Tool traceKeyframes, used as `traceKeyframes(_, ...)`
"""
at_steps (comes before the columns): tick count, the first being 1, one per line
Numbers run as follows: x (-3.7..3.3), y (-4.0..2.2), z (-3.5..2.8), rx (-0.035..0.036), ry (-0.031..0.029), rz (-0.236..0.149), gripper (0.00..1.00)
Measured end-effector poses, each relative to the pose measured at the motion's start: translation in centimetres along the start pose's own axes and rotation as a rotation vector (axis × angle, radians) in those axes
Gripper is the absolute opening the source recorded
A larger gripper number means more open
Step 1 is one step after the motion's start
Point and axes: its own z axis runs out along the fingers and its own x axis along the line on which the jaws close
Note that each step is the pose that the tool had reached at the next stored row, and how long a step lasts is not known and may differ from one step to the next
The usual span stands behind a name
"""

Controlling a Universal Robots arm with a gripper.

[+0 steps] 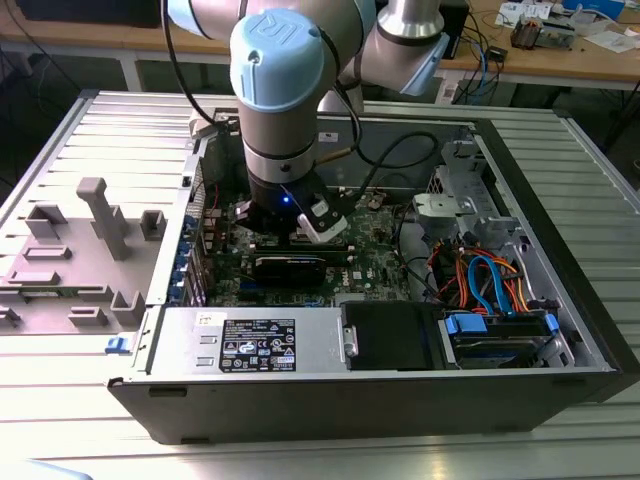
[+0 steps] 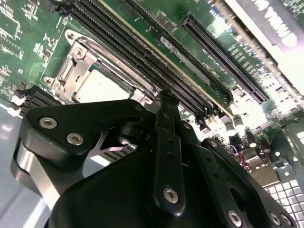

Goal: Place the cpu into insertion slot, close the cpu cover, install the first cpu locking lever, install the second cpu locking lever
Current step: 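Install the second cpu locking lever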

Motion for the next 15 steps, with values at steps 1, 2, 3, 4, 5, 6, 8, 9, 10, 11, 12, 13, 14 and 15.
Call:
traceKeyframes(1, 0.00, 0.03, 0.10, -0.0019, -0.0001, -0.002, 0.11)
traceKeyframes(2, 0.03, 0.00, 0.30, -0.0027, 0.0006, -0.005, 0.11)
traceKeyframes(3, 0.05, -0.02, 0.42, -0.0031, 0.0010, -0.007, 0.11)
traceKeyframes(4, 0.06, -0.04, 0.53, -0.0035, 0.0012, -0.009, 0.11)
traceKeyframes(5, 0.08, -0.07, 0.67, -0.0046, 0.0019, -0.012, 0.11)
traceKeyframes(6, 0.09, -0.09, 0.70, -0.0057, 0.0022, -0.013, 0.11)
traceKeyframes(8, 0.05, 0.05, 0.86, -0.0115, 0.0018, -0.018, 0.11)
traceKeyframes(9, 0.03, 0.17, 0.96, -0.0127, 0.0015, -0.020, 0.11)
traceKeyframes(10, 0.02, 0.23, 1.06, -0.0136, 0.0019, -0.022, 0.11)
traceKeyframes(11, 0.01, 0.25, 1.16, -0.0138, 0.0027, -0.023, 0.11)
traceKeyframes(12, 0.03, 0.23, 1.26, -0.0137, 0.0030, -0.024, 0.11)
traceKeyframes(13, 0.08, 0.21, 1.35, -0.0140, 0.0022, -0.024, 0.11)
traceKeyframes(14, 0.22, 0.22, 1.36, 0.0001, 0.0030, -0.025, 0.11)
traceKeyframes(15, 0.22, 0.24, 1.14, 0.0153, 0.0054, -0.025, 0.11)
